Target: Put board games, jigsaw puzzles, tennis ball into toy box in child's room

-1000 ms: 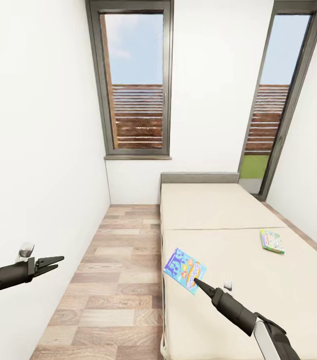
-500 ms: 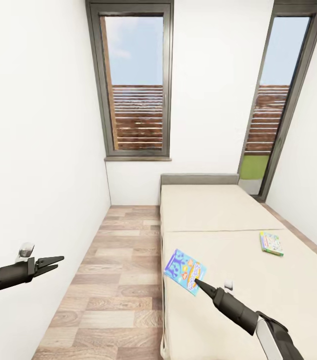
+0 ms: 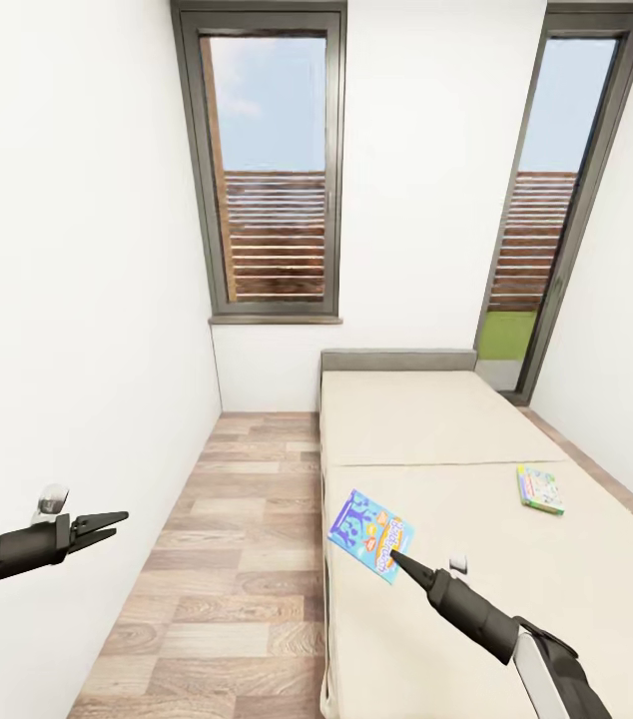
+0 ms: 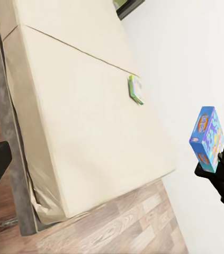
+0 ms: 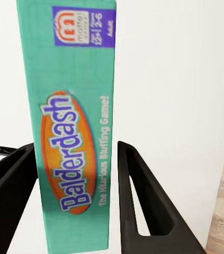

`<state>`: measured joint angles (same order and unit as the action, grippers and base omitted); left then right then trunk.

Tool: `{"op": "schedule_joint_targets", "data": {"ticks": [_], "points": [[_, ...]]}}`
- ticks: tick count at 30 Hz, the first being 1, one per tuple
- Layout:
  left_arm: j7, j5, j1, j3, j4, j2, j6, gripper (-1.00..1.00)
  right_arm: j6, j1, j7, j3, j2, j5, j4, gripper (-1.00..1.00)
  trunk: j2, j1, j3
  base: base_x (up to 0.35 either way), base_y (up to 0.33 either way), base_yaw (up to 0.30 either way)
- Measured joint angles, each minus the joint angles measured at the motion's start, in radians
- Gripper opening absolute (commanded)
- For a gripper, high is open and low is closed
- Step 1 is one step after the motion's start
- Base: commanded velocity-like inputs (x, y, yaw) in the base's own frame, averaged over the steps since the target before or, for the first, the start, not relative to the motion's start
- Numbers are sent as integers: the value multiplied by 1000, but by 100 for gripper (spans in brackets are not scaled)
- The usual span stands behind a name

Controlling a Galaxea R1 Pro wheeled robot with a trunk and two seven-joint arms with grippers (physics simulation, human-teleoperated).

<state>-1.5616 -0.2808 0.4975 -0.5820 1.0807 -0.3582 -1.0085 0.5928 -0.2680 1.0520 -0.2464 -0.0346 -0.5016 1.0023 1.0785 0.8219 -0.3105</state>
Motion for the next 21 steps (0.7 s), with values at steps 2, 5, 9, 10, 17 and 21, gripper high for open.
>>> {"op": "schedule_joint_targets", "data": {"ticks": [2, 5, 9, 10, 17, 21], "points": [[0, 0, 0, 0, 0, 0, 0, 100, 1, 0, 0, 0, 0, 0, 0, -100, -14, -8, 6, 0, 0, -157], [0, 0, 0, 2, 0, 1, 0, 100, 2, 0, 0, -3, -1, 0, 0, -100, -35, -19, 16, 0, 0, -225], [0, 0, 0, 2, 1, 4, 0, 100, 7, 0, 0, -21, -1, -1, 0, -100, -63, -35, 28, 0, 0, -266], [0, 0, 0, 2, 1, 5, 0, 100, 7, 0, 0, -24, -1, -1, 0, -100, -70, -38, 31, 0, 0, -274], [0, 0, 0, 2, 2, 8, 1, 100, 11, 0, -1, -47, -2, -1, 0, -100, -119, -65, 53, 0, 0, -279], [0, 0, 0, 2, 2, 8, 1, 100, 11, 0, -2, -49, -2, 1, 0, -100, -147, -81, 66, 0, 0, -281]]}}
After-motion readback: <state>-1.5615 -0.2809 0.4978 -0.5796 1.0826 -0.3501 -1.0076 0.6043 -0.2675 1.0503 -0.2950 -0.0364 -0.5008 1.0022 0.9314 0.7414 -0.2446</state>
